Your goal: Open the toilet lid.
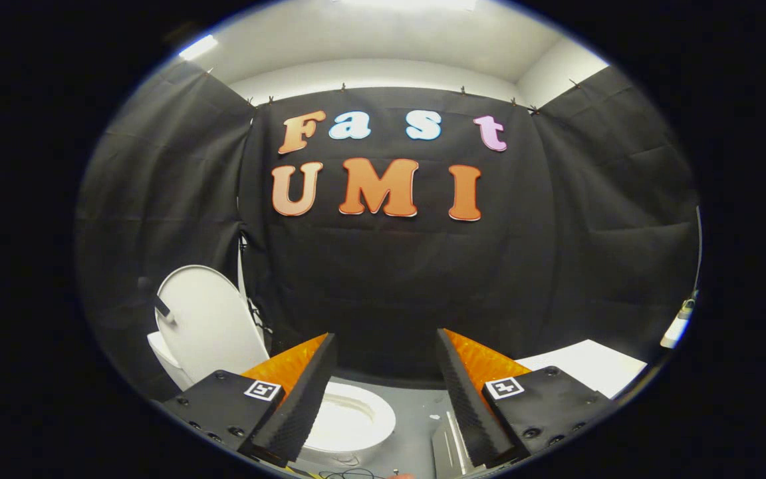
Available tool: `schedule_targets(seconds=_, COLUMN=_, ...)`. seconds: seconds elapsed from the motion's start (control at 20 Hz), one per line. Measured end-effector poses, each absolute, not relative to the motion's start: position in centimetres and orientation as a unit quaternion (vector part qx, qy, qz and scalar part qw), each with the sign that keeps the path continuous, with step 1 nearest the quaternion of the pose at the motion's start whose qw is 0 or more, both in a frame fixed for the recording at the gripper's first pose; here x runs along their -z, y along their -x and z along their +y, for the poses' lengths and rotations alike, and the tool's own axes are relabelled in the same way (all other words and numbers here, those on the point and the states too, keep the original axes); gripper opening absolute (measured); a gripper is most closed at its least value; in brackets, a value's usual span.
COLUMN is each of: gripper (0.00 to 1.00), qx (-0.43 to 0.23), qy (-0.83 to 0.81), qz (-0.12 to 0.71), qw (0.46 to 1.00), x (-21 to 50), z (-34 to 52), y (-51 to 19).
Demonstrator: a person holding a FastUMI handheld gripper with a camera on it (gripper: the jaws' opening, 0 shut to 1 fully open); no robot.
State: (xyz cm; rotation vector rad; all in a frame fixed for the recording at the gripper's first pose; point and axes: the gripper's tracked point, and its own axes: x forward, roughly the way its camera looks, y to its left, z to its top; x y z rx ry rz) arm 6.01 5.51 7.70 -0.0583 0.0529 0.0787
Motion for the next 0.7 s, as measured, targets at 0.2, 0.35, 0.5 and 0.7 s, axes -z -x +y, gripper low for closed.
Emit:
schedule_targets(seconds=0.2, gripper=0.96, qx=-0.029, qy=0.05, qz=0.027, qw=0.998, x=-4.0, z=4.2, y=-3.9)
schedule_targets(seconds=0.35, gripper=0.96, qx=-0.028, qy=0.051, qz=0.026, qw=0.998, x=-2.7, z=4.4, y=-3.5)
schedule_targets(seconds=0.5, gripper=0.96, qx=-0.032, qy=0.051, qz=0.028, qw=0.998, x=-2.2, z=4.8, y=-3.3)
schedule_targets(seconds=0.7, gripper=0.96, qx=-0.031, qy=0.044, qz=0.029, qw=0.998, x=-2.1, z=4.6, y=-3.1)
